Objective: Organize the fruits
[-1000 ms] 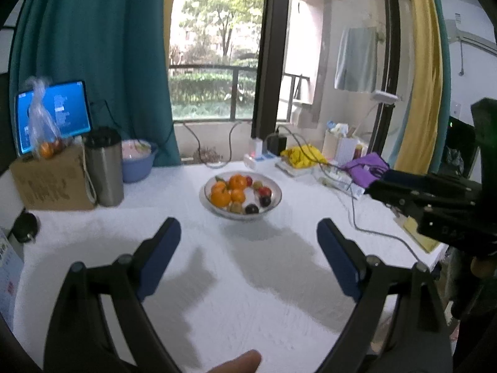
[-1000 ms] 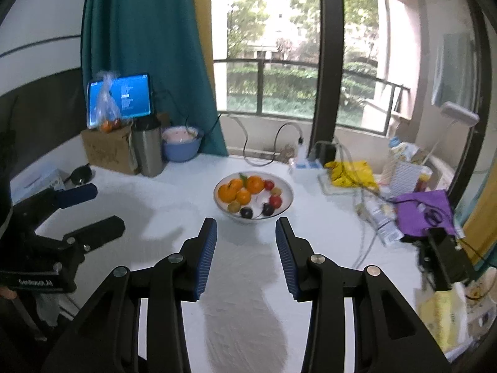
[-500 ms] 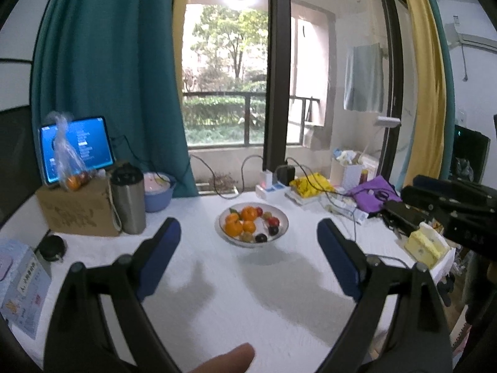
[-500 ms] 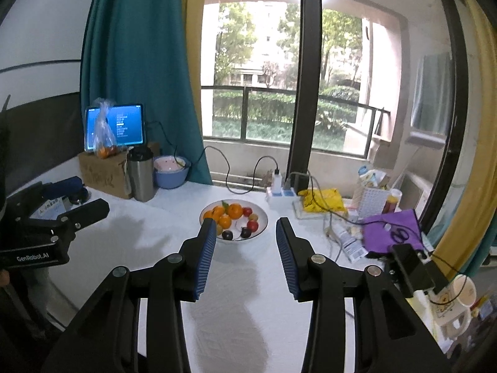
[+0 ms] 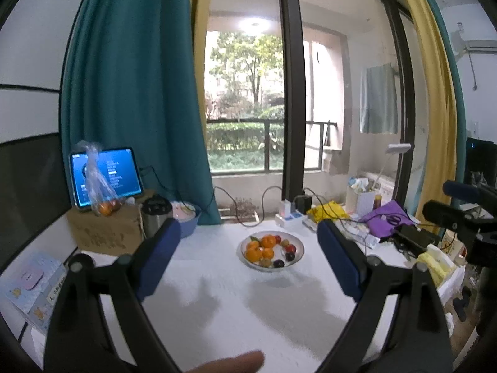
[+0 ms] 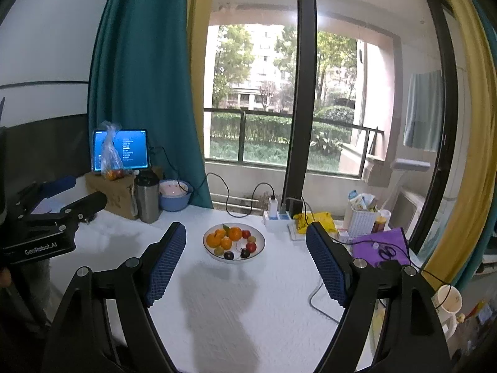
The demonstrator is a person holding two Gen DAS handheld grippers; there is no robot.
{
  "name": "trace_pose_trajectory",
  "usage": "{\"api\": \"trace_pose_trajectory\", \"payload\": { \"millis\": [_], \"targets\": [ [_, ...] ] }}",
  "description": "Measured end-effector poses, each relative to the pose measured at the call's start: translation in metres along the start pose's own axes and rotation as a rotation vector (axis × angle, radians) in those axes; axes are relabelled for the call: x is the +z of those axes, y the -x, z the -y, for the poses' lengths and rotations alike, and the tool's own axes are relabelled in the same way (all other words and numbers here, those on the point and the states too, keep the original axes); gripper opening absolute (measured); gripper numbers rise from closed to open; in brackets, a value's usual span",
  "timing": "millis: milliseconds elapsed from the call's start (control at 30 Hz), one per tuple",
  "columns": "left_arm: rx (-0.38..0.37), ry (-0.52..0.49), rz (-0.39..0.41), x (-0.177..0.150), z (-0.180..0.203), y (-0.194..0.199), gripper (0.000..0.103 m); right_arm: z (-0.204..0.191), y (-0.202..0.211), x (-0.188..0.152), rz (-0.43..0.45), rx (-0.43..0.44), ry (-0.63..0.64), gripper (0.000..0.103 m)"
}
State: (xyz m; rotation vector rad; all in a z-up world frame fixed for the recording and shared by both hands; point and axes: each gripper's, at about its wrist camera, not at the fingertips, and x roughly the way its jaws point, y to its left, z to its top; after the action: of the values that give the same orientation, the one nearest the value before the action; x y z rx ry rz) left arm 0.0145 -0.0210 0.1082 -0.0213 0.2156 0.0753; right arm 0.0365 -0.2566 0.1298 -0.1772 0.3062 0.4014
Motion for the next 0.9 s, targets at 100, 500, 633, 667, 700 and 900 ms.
{"api": "trace_pose_trajectory", "payload": {
  "millis": [100,500,633,667,700,900],
  "targets": [
    [0.000,-0.012,0.006,-0.0008,0.0020,0.0019,0.091,-0.0001,0.0027,0.0011,0.009,0.001,0.000,0.082],
    [-0.030,-0.019,-0.019,-0.0019,0.0093,-0.0027,0.091,0.0052,-0.0036,-0.0019,-0.010,-0.004,-0.015,0.082],
    [-0.040,0.003,-0.014,-0.0004,0.0075,-0.0010,0.091,0.0053,-0.0034,-0.0021,-0.014,-0.006,-0.018,0.082],
    [-0.040,0.007,-0.014,-0.0006,0.0072,-0.0015,0.091,0.0056,-0.0038,-0.0022,-0.014,-0.006,-0.018,0.082],
    [-0.045,0.012,-0.016,-0.0004,0.0067,-0.0015,0.091,0.0055,-0.0038,-0.0022,-0.015,-0.006,-0.019,0.082],
    [-0.052,0.019,-0.021,-0.0008,0.0065,-0.0016,0.091,0.0061,-0.0034,-0.0023,-0.016,-0.006,-0.020,0.082]
  ]
}}
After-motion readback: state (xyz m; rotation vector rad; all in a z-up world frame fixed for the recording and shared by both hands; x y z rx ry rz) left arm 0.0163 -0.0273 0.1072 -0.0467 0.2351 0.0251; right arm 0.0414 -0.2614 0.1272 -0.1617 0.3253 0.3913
